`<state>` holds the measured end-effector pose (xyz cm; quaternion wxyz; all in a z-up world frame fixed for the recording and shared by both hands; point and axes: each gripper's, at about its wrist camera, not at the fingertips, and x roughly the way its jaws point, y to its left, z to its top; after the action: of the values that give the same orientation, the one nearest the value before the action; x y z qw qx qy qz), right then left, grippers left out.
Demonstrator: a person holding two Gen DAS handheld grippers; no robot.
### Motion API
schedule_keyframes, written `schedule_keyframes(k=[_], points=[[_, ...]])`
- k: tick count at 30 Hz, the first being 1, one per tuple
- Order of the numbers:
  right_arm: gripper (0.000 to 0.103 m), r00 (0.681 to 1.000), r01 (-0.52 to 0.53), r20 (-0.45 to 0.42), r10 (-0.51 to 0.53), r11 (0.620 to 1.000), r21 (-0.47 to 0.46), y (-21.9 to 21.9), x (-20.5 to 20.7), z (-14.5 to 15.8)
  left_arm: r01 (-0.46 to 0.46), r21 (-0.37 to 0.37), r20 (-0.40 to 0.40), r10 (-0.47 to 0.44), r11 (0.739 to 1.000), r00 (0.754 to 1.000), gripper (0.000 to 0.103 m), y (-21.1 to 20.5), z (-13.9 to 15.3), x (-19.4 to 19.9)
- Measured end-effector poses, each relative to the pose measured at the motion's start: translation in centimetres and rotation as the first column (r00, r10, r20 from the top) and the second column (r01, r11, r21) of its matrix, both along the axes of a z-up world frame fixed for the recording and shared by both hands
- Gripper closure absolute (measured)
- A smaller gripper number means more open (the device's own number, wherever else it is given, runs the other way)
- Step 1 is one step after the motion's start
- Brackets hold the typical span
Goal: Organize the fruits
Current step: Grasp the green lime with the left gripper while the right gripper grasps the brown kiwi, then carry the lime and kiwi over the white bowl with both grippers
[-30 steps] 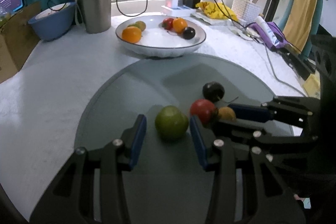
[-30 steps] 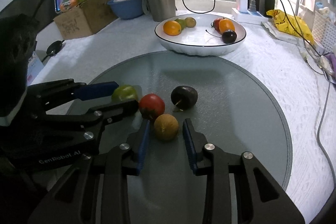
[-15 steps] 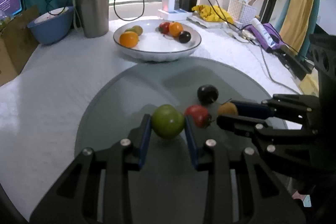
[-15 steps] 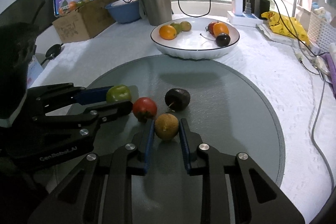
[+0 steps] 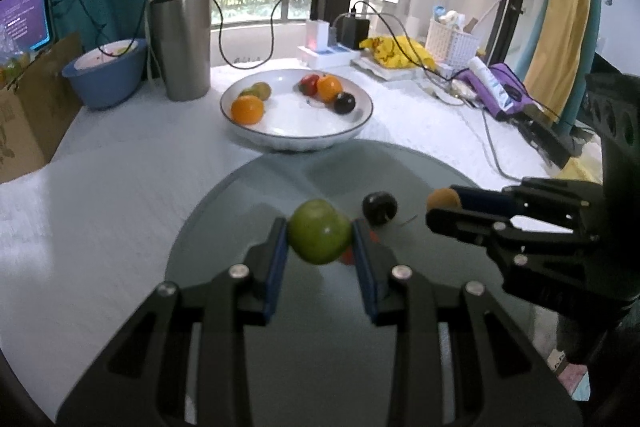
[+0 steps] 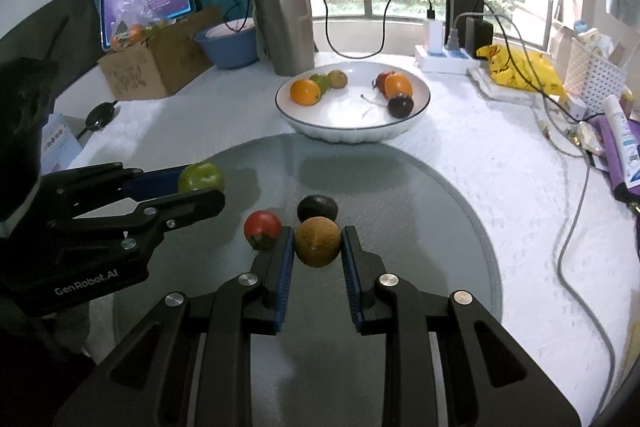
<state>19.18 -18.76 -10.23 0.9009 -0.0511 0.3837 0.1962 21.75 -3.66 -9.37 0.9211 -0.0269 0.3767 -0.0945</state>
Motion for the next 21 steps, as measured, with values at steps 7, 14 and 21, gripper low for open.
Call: schedule_keyframes(k=[7,14,21], points=[[0.077,1.000,0.005,0.028,-0.004,1.000,-0.005,-0.4,0.7,1.4,-0.011,-0.001,0.036,0.011,1.000,0.999,0.070,0.4,1.4,0.5],[0.077,0.998,0.015,0.060,-0.014,1.000,-0.003,-0.7,2.2,2.8,-0.012,0.002,0.064,0.011,1.000,0.998,0.070,0.8,2.6,1.7],[0.077,0.997,0.024,0.079,-0.024,1.000,-0.002,-0.9,4.0,3.6,-0.011,0.002,0.082,0.011,1.000,0.997,0.070,1.3,3.2,3.6]])
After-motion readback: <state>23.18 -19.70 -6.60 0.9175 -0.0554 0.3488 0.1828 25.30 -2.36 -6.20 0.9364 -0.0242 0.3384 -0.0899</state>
